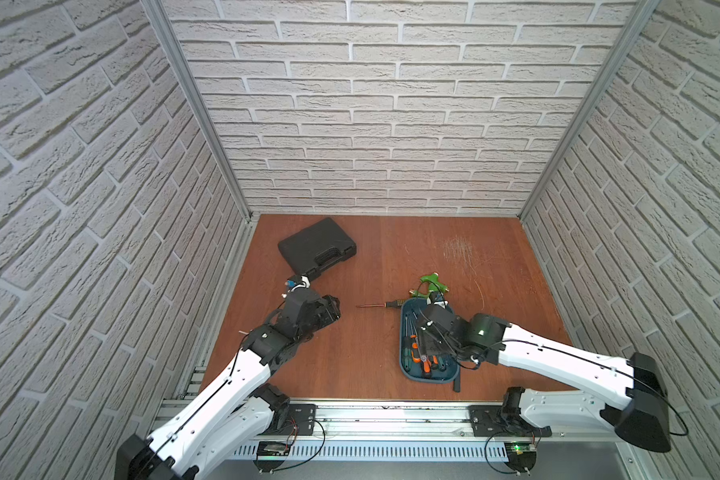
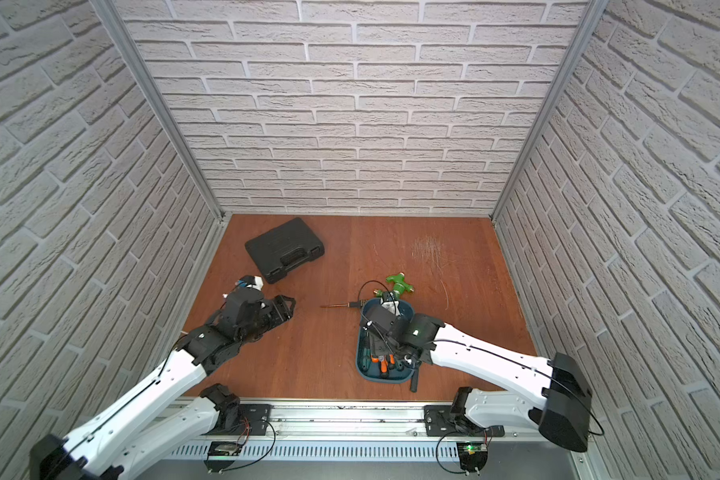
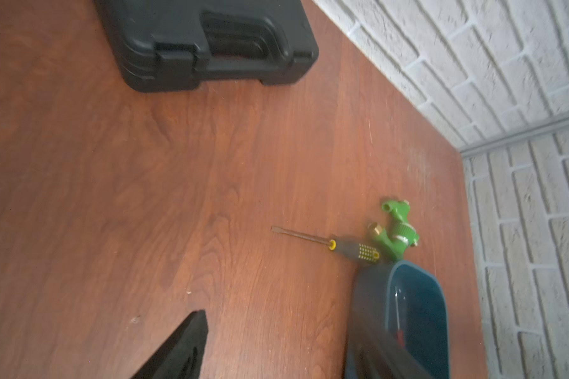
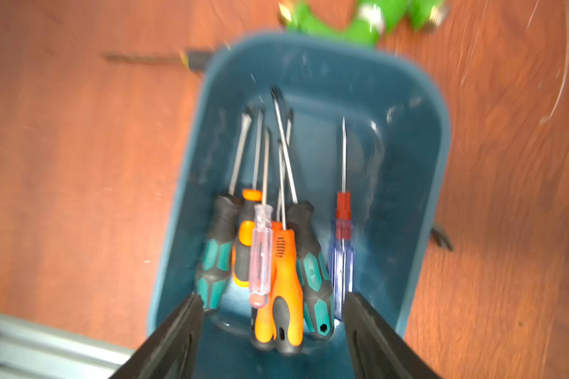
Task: Put the screwdriver on the desktop into the storage box
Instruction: Place the screwdriver in the storage box, then pick up the screwdriver from the center of the board.
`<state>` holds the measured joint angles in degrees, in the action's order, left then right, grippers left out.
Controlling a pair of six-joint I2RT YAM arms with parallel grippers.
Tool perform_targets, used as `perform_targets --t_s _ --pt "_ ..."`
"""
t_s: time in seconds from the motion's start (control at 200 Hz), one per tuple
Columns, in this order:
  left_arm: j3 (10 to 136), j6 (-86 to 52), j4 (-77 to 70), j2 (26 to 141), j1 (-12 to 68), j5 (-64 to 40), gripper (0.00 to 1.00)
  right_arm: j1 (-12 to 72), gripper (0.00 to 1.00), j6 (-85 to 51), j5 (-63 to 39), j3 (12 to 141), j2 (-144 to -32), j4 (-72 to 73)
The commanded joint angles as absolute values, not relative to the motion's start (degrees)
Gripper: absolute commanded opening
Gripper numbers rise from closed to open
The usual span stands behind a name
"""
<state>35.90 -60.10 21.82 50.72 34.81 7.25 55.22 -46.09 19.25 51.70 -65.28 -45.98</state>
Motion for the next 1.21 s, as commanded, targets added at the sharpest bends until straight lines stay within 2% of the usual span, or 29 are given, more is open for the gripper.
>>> perform_targets --t_s 0.0,0.07,0.215,0.44,0.59,0.76,1.2 --pt "38.4 -64.4 15.5 57.3 39.3 11.6 0.66 55.1 0.69 -28.8 20.2 53.2 -62.9 -37.2" --pt "39.2 -67.5 14.6 60.6 40.8 13.0 0.63 54.9 0.69 -20.4 20.3 56.2 -64.0 -36.3" --pt "42.4 -76.3 16.8 68.2 42.4 13.4 0.63 53.4 0.68 -15.7 18.4 59.6 -64.7 -35.3" --pt "56.7 -87.3 25.8 84.4 45.0 11.4 0.63 51.2 0.69 -21.4 19.5 54.1 -61.6 -33.1" --pt "66.1 -91.9 30.7 93.3 45.5 9.3 0.71 50.7 0.69 -25.1 21.9 49.4 -55.8 -33.3" --pt "72.0 -97.5 31.4 99.5 46.3 8.8 0.75 50.4 0.69 -27.6 24.2 46.3 -49.7 -35.4" --pt "74.2 -108.0 22.4 109.5 47.1 1.2 0.66 50.1 0.69 -31.5 24.0 41.6 -42.3 -39.0"
